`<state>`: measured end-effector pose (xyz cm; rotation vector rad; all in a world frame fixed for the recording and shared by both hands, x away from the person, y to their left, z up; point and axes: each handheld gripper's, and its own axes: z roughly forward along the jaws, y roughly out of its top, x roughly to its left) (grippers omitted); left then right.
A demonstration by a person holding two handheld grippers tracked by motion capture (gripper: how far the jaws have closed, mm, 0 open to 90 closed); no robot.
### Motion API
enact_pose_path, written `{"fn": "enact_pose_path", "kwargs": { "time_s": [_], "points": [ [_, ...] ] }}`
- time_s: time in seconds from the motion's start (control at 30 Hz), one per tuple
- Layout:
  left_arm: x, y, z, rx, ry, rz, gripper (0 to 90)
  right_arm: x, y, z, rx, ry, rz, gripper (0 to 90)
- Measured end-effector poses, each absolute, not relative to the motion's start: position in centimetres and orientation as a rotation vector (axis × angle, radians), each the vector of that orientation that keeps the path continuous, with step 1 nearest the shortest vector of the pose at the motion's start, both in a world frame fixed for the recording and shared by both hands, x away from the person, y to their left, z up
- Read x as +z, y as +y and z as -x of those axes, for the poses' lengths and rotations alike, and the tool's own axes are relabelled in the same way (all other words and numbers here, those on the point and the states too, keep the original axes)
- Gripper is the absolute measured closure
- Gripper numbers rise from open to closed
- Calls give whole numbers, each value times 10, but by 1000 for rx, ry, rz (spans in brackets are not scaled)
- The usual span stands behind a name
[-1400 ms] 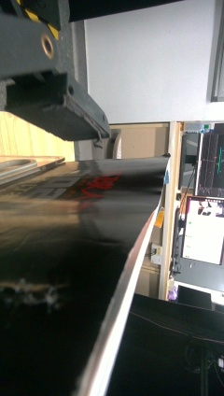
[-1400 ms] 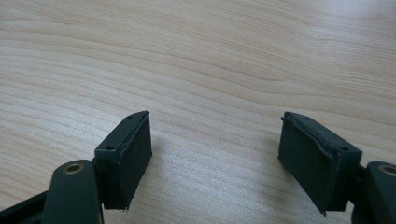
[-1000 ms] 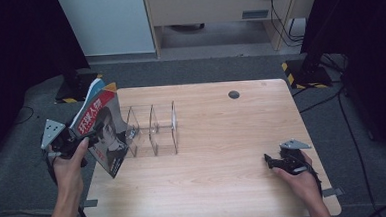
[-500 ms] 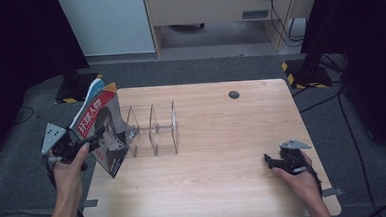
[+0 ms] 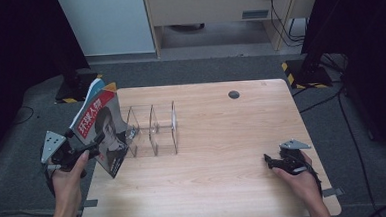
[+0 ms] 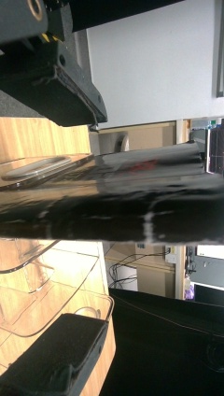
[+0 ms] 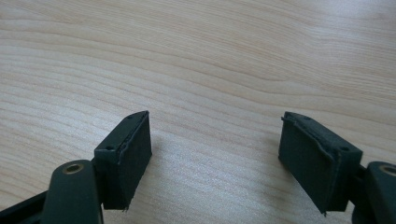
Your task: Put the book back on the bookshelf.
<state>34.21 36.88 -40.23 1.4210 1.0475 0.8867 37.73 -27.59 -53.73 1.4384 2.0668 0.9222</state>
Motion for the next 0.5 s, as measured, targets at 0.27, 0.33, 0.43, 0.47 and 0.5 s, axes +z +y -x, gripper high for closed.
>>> {"fn": "enact_pose_path", "kwargs": {
  "time_s": [0.27, 0.33, 0.43, 0.47, 0.5],
  "points": [
    [-407, 371, -335, 886, 1056, -1415, 19, -537, -276, -377, 921, 2069, -1432, 254],
    [-408, 372, -334, 883, 1059, -1417, 19, -537, -276, -377, 923, 2068, -1433, 254],
    [-411, 372, -331, 878, 1066, -1418, 20, -537, -275, -377, 925, 2067, -1437, 254],
    [-412, 372, -330, 883, 1068, -1417, 20, -537, -275, -377, 924, 2066, -1433, 253],
    [-413, 373, -329, 883, 1069, -1418, 20, -537, -275, -377, 924, 2067, -1433, 253]
  ]
}}
